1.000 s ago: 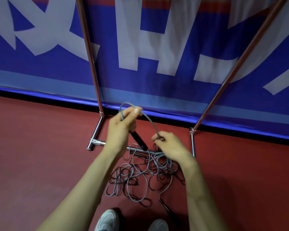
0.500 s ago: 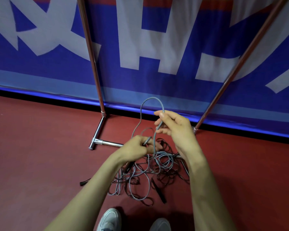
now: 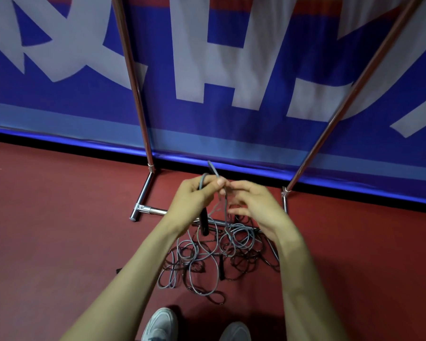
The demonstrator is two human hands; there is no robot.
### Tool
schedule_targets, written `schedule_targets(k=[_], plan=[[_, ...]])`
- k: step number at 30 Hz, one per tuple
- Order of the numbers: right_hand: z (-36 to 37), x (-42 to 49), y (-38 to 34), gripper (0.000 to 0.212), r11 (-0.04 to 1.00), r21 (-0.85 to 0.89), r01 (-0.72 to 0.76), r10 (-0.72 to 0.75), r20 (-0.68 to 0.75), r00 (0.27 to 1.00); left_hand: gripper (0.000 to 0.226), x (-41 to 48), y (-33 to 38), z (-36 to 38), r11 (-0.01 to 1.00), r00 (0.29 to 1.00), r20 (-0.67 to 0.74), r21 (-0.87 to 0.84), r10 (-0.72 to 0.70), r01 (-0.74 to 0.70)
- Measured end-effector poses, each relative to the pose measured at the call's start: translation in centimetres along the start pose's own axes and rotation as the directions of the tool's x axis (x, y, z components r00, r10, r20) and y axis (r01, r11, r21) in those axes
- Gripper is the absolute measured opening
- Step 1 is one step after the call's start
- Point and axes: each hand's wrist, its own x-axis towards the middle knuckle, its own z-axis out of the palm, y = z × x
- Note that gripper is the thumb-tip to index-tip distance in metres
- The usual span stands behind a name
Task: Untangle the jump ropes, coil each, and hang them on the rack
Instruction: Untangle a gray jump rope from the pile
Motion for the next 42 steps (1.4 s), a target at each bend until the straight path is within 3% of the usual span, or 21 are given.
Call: schedule_targets(k=[2, 4, 8, 11, 14, 16, 21, 24, 26, 29, 31, 35, 37, 39, 42], plan=[[0.1, -0.2, 0.6, 0.035, 0.988, -0.146, -0.042, 0.065, 0.158, 0.985, 0.017, 0.2, 0.1, -0.3, 0.996, 0.997, -0.071, -0.083, 0.017, -0.023], [0.3, -0.1, 1.1, 0.024, 0.966, -0.259, -0.011, 0.072, 0.227, 0.971, 0.017, 0.5, 0.3, -0.6, 0.982, 0.990, -0.137, -0.185, 0.023, -0.048], [1.1, 0.7, 1.5, 0.023, 0.970, -0.211, 0.125, -0.116, 0.056, 0.992, 0.015, 0.9, 0.2, -1.2, 0.979, 0.978, -0.205, -0.191, 0.034, -0.074], [1.5, 0.7, 0.4, 0.023, 0.971, -0.064, 0.229, -0.233, -0.056, 0.971, 0.017, 0.5, -0.1, -1.5, 0.999, 0.997, -0.062, 0.006, -0.038, 0.038], [1.7, 0.2, -0.8, 0.023, 0.949, 0.015, 0.314, -0.311, -0.086, 0.946, 0.023, -0.2, -1.4, -1.3, 0.921, 0.967, 0.173, 0.375, -0.185, 0.109], [2.1, 0.0, -1.3, 0.024, 0.940, 0.084, 0.331, -0.325, -0.074, 0.943, 0.013, -0.2, -2.3, -1.2, 0.870, 0.970, 0.167, 0.487, -0.178, 0.076], [2.0, 0.4, -0.8, 0.028, 0.952, 0.074, 0.298, -0.292, -0.077, 0.953, 0.017, -0.1, -0.9, -0.9, 0.950, 0.999, -0.039, 0.311, 0.034, -0.020], [1.5, 0.7, 0.2, 0.042, 0.939, -0.191, 0.285, -0.307, -0.099, 0.946, 0.024, 0.1, -0.4, -1.0, 0.978, 0.994, -0.062, 0.195, 0.087, -0.073], [1.4, 0.9, 0.9, 0.045, 0.885, -0.371, 0.280, -0.320, -0.050, 0.946, 0.023, 0.3, -0.1, -1.1, 0.992, 0.990, -0.093, 0.087, 0.104, -0.096], [1.7, 1.2, 2.0, 0.026, 0.874, -0.418, 0.249, -0.245, 0.065, 0.967, 0.015, 0.3, 0.6, -1.2, 0.986, 0.987, -0.122, -0.119, 0.105, -0.119], [1.6, 1.3, 2.2, 0.010, 0.821, -0.516, 0.244, -0.274, 0.019, 0.962, 0.017, 0.4, 0.7, -1.3, 0.982, 0.984, -0.135, -0.134, 0.113, -0.131], [1.6, 1.1, 1.5, 0.021, 0.842, -0.458, 0.285, -0.346, -0.054, 0.937, 0.022, 0.4, 0.6, -1.8, 0.987, 0.988, -0.131, -0.132, 0.079, -0.096], [1.8, 0.9, 0.9, 0.024, 0.864, -0.382, 0.328, -0.380, -0.067, 0.922, 0.014, 0.0, 0.5, -1.8, 0.998, 0.998, -0.004, -0.030, 0.062, -0.062], [2.0, 0.7, 0.2, 0.025, 0.882, -0.284, 0.376, -0.410, -0.068, 0.910, 0.010, -0.5, 0.0, -1.5, 0.979, 0.990, 0.138, 0.194, 0.034, -0.061], [2.1, 0.2, -0.8, 0.024, 0.904, -0.031, 0.427, -0.428, -0.090, 0.899, 0.018, -0.6, -1.0, -1.2, 0.874, 0.988, 0.154, 0.479, 0.009, -0.082]])
